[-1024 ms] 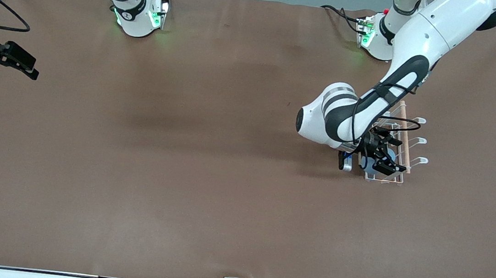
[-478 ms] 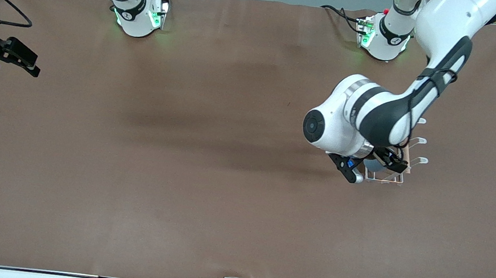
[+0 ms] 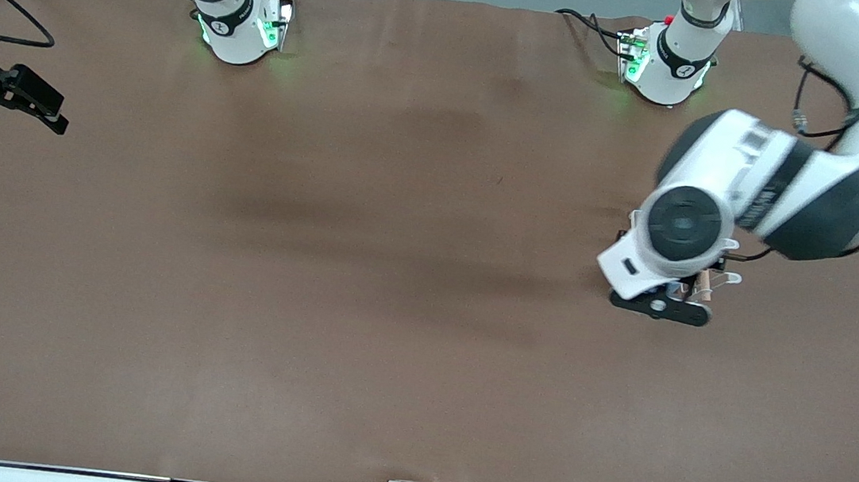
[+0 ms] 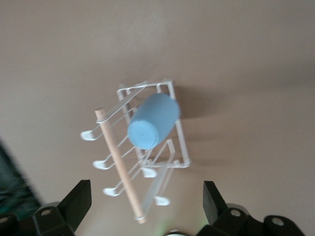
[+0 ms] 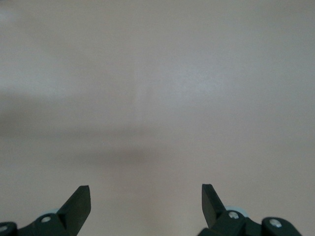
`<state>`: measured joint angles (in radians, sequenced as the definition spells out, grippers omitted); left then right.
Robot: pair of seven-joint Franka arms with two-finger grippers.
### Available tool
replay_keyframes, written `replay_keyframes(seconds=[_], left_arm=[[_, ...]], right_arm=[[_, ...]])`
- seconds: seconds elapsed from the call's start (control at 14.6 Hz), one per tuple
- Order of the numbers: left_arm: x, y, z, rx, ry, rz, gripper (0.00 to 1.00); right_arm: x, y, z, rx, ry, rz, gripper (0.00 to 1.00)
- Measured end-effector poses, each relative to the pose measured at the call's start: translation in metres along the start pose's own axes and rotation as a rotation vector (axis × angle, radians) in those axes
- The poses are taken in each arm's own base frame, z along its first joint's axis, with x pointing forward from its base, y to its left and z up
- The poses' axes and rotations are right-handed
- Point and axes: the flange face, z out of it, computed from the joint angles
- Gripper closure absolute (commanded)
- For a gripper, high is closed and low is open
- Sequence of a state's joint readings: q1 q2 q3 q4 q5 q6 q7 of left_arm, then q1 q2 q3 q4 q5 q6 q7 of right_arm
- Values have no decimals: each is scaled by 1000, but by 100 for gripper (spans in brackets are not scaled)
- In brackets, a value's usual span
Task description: Hang cup on cup holder
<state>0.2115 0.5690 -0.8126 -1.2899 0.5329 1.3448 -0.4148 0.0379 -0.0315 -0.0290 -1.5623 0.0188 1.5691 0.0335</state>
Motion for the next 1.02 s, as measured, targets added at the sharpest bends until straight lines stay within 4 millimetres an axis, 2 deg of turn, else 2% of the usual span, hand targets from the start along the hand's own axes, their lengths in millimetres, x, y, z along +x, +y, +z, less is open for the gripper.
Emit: replay_keyframes(seconds=[0.2, 0.34, 0.68, 1.02], left_arm=[[-12, -59, -32, -58, 60, -101, 0], [-28, -79, -57, -53, 106, -144, 0], [-63, -84, -108, -30, 200, -180, 0], [-82, -81, -130, -86, 225, -183, 0]], right_arm=[[0, 0, 0, 0, 1, 0, 1], [0, 0, 0, 0, 1, 0, 1], [0, 0, 0, 0, 0, 0, 1], [0, 0, 0, 0, -1, 0, 1]])
